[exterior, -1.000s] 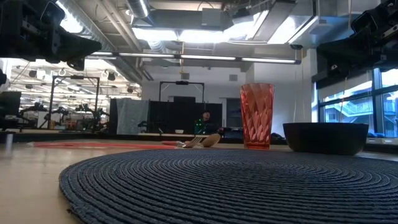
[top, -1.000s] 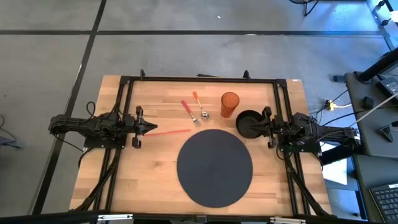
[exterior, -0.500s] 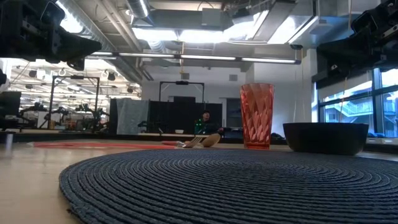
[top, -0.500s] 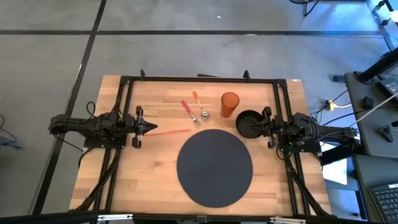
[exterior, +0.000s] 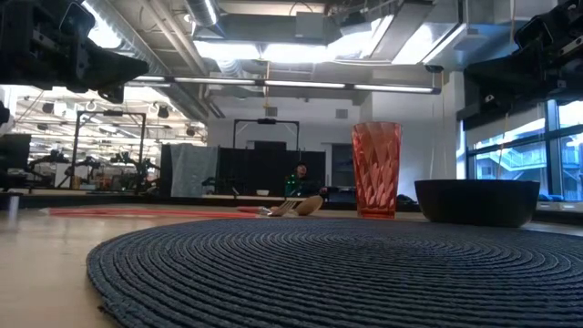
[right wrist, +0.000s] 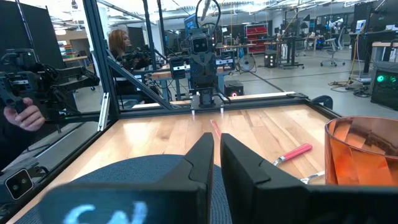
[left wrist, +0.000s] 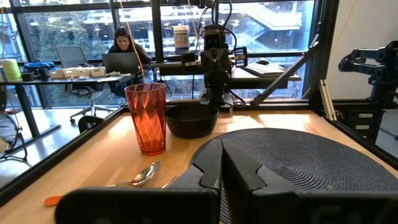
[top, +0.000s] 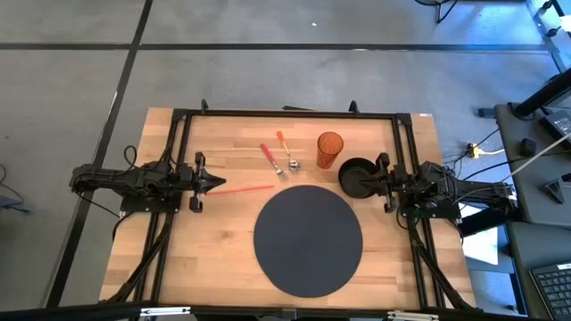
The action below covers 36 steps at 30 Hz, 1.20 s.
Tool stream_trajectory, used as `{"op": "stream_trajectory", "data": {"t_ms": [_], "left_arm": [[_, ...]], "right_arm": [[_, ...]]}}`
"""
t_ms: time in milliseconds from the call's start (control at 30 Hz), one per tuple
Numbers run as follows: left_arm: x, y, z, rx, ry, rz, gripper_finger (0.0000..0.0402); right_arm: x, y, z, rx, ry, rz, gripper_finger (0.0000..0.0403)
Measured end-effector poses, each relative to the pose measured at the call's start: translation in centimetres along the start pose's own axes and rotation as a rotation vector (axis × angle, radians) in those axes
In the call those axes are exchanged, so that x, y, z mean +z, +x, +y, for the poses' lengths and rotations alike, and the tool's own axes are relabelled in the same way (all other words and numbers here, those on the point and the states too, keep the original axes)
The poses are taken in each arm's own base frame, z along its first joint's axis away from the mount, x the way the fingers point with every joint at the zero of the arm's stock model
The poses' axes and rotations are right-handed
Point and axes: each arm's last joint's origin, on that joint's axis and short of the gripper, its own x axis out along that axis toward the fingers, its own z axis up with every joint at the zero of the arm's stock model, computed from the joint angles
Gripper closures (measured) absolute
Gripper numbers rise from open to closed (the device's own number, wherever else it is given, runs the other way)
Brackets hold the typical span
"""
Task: Pick & Place Utensil
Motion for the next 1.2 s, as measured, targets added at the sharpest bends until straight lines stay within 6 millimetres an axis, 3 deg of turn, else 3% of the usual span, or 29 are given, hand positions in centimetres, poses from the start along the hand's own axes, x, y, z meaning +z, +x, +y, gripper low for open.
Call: {"op": "stream_trajectory", "data": {"t_ms": [367,867,1067,1200], "left_arm": [[0.2,0.0,0.0,0.000,-0.004,-0.022,0.0400],[0.2,0.0,0.0,0.000,-0.035,-0.022,0.0400],[0.1,0.0,0.0,0.000,-0.054,-0.015,0.0400],[0.1,0.0,0.0,0.000,-0.088,-0.014,0.0400]], "right_arm": [[0.0,0.0,-0.3,-0.089,0.001,-0.010,0.0372],[0.1,0.0,-0.2,-0.079,0.001,-0.017,0.0372],[1.2,-0.1,-0.1,-0.052,-0.033,-0.094,0.0372],[3.9,-0.3,0.4,0.001,-0.059,-0.087,0.0378]]}}
